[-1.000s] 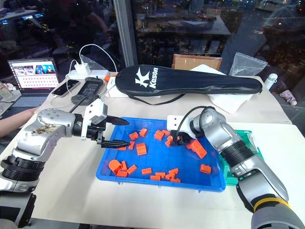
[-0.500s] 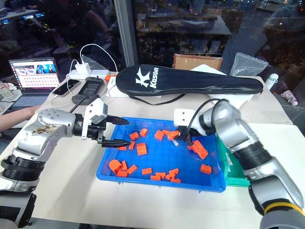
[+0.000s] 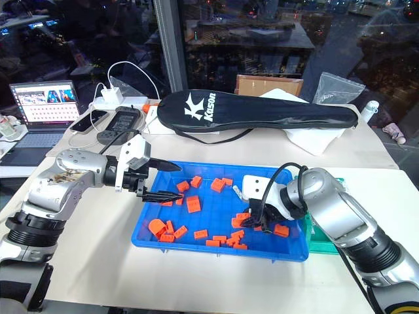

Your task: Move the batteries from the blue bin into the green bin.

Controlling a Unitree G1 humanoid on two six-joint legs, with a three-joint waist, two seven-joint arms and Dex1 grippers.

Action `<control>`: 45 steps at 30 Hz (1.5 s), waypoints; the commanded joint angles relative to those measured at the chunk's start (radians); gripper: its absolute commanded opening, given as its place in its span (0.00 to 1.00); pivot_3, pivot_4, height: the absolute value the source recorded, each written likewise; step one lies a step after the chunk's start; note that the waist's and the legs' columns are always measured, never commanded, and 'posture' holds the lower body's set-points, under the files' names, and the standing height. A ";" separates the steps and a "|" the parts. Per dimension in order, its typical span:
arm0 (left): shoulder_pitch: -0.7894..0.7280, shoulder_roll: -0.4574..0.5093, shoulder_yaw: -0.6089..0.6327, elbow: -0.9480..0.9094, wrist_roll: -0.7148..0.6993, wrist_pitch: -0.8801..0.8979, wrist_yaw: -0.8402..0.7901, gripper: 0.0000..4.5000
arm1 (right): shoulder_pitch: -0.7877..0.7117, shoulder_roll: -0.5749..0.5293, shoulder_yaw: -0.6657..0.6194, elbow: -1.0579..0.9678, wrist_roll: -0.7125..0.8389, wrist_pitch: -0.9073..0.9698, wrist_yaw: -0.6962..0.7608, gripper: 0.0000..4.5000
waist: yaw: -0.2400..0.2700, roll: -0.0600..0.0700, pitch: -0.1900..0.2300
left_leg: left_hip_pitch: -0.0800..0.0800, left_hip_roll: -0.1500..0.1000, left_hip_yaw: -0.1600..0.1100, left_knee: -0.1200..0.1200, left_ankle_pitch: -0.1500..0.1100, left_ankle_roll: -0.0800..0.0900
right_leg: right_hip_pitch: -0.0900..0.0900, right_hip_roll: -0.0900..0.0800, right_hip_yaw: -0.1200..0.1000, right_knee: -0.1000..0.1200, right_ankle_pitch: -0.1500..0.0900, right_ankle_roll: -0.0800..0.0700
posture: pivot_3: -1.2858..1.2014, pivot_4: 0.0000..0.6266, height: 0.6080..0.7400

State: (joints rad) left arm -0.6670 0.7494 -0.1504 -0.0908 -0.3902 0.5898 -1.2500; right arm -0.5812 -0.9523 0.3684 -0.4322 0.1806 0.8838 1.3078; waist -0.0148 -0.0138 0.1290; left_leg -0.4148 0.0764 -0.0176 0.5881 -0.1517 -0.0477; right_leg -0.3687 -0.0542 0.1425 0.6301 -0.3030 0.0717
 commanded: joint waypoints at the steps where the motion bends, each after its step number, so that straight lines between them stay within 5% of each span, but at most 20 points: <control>1: -0.018 0.003 0.009 -0.014 -0.005 -0.012 -0.005 1.00 | -0.037 -0.014 -0.037 -0.013 0.027 0.002 -0.004 0.67 | 0.000 0.000 0.000 | 0.000 0.000 0.000 0.000 0.000 0.000 | 0.000 0.000 0.000 0.000 0.000 0.000 | 0.52 0.24 0.97; 5: -0.013 0.005 0.015 -0.015 -0.004 -0.012 0.002 1.00 | -0.118 0.080 -0.055 0.093 -0.003 -0.017 -0.124 0.97 | -0.009 0.000 0.000 | 0.000 0.000 0.000 0.000 0.000 0.000 | 0.000 0.000 0.000 0.000 0.000 0.000 | 0.52 0.24 0.97; 15: 0.010 0.013 0.022 -0.031 -0.001 -0.017 0.021 1.00 | -0.180 0.346 -0.134 0.263 -0.014 0.155 -0.437 0.97 | 0.003 0.000 0.000 | -0.001 0.000 -0.001 0.000 0.000 0.000 | 0.000 0.000 0.000 0.000 0.002 -0.004 | 0.52 0.24 0.97; 21: 0.004 0.012 0.019 -0.021 0.004 -0.025 0.020 1.00 | -0.157 0.411 -0.111 0.276 -0.046 0.357 -0.604 0.97 | 0.002 0.000 0.000 | -0.001 0.000 -0.001 0.000 0.000 0.000 | -0.001 0.000 0.000 0.001 0.002 -0.004 | 0.52 0.24 0.97; 27: -0.002 0.014 0.020 -0.013 0.005 -0.027 0.017 1.00 | -0.149 0.431 -0.078 0.344 -0.058 0.331 -0.665 0.97 | -0.002 0.000 0.000 | -0.001 0.000 -0.001 -0.001 0.000 0.000 | -0.001 0.001 0.000 0.001 0.002 -0.004 | 0.52 0.24 0.97; 40: -0.007 0.007 0.018 -0.011 0.004 -0.026 0.016 1.00 | -0.143 0.367 -0.010 0.346 -0.076 0.185 -0.625 0.06 | -0.002 0.000 0.000 | -0.001 0.000 -0.001 -0.001 0.000 0.000 | -0.001 0.000 0.000 0.001 0.001 -0.002 | 0.52 0.24 0.97; 45: -0.014 -0.007 0.014 -0.002 -0.003 -0.026 0.008 1.00 | -0.212 0.303 -0.158 0.201 0.021 0.277 -0.571 0.06 | -0.003 0.000 0.000 | -0.001 0.000 -0.001 -0.001 0.000 0.000 | -0.001 0.001 0.000 0.001 0.001 -0.002 | 0.52 0.24 0.97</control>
State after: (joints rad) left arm -0.6582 0.7436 -0.1506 -0.0878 -0.3816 0.5741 -1.2367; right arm -0.7660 -0.6392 0.2950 -0.1633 0.1581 1.1234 0.7209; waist -0.0180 -0.0134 0.1289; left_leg -0.4157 0.0764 -0.0188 0.5863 -0.1518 -0.0474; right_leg -0.3702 -0.0536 0.1421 0.6309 -0.3019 0.0699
